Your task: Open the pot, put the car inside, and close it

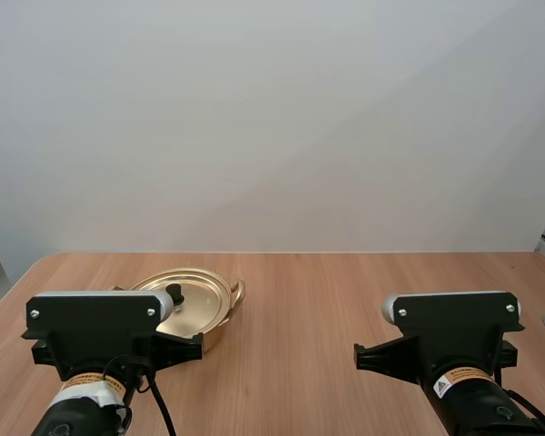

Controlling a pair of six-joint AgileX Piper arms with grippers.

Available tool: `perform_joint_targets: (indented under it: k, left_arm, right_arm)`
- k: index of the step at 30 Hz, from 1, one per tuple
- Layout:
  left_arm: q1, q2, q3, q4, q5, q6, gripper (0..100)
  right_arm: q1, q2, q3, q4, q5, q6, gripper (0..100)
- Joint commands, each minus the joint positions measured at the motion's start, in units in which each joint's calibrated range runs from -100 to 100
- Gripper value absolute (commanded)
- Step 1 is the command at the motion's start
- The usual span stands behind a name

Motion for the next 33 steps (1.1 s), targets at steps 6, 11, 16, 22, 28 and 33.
perform_joint_targets:
  k: [6,11,16,22,28,33]
  left_arm:
    - [0.00,0.0,0.0,0.0,-0.4,0.0,0]
    - [0.00,0.0,0.0,0.0,-0.4,0.0,0]
    - [0.00,0.0,0.0,0.0,-0.4,0.0,0]
    - [0.00,0.0,0.0,0.0,-0.4,0.0,0]
    - [0.00,0.0,0.0,0.0,-0.4,0.0,0]
    - [0.00,0.0,0.0,0.0,-0.4,0.0,0]
  right_arm:
    - [0.0,0.0,0.0,-0.4,-0.3,5.3,0]
    - [0.0,0.0,0.0,-0.6,-0.5,5.2,0]
    - [0.0,0.0,0.0,-0.6,-0.5,5.1,0]
    - [0.0,0.0,0.0,-0.9,-1.0,1.2,0]
    - [0.0,0.0,0.0,-0.9,-1.0,1.1,0]
    - [0.0,0.0,0.0,-0.9,-1.1,1.1,0]
